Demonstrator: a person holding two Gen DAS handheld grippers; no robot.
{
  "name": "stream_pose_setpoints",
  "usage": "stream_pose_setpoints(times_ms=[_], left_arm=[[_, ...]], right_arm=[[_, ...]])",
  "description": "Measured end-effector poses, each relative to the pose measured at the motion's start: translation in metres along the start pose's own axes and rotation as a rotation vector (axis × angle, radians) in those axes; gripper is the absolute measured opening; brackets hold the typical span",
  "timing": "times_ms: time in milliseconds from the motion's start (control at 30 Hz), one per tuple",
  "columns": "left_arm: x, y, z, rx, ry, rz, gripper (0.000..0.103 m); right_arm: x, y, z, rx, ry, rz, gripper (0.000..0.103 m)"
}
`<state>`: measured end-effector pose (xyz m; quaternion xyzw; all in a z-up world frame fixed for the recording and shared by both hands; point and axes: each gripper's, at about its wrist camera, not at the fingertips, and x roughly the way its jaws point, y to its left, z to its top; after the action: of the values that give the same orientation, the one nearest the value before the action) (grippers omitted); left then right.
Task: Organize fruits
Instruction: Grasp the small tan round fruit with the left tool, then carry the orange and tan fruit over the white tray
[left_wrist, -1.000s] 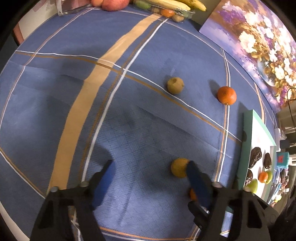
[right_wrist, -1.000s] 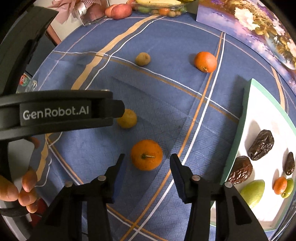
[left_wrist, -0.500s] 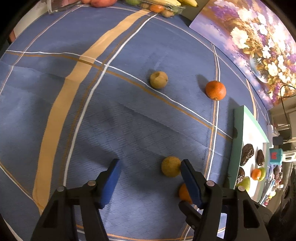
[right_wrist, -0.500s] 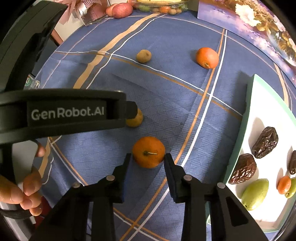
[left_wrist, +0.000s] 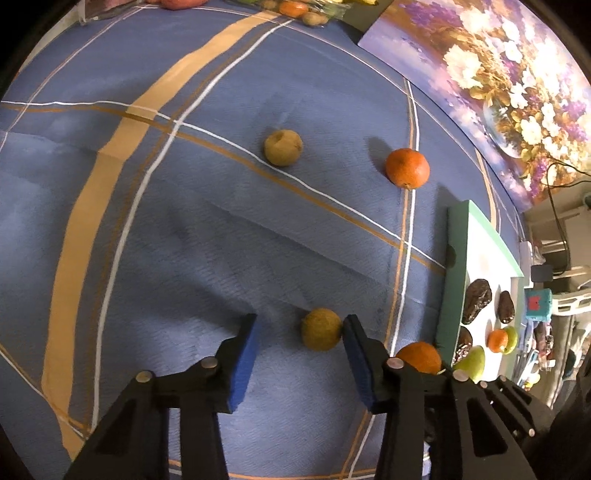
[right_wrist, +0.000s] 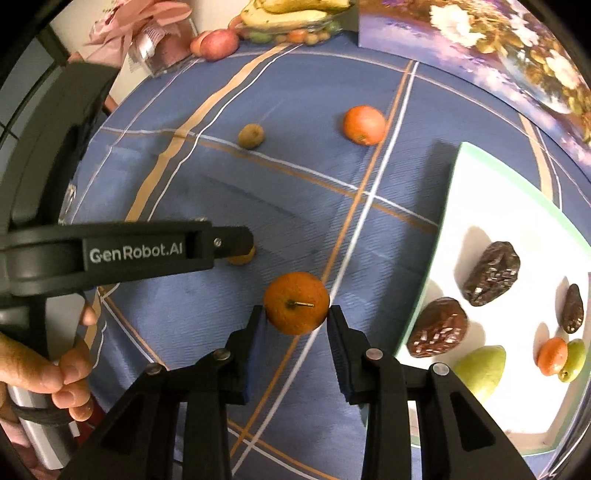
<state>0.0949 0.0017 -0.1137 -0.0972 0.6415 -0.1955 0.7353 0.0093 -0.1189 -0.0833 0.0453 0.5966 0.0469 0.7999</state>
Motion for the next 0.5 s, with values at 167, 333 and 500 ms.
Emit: stream_pose_setpoints(times_ms=[167, 333, 500], left_arm=[[0.004, -0.003, -0.002, -0.007, 0.015, -0.04, 0.035], [0.004, -0.006, -0.003, -0.002, 0.013, -0.054, 0.027], [0.0, -0.005, -0.004, -0.009, -0.004, -0.041, 0.026]], right_arm=[[-0.01, -0.01, 0.002, 0.032, -0.029, 0.009, 0.035], [-0.02, -0.02, 0.002, 0.06, -0.051, 0.015, 0.035], [-0.035, -0.035, -0.001, 0.095, -0.082, 0.026, 0.035]])
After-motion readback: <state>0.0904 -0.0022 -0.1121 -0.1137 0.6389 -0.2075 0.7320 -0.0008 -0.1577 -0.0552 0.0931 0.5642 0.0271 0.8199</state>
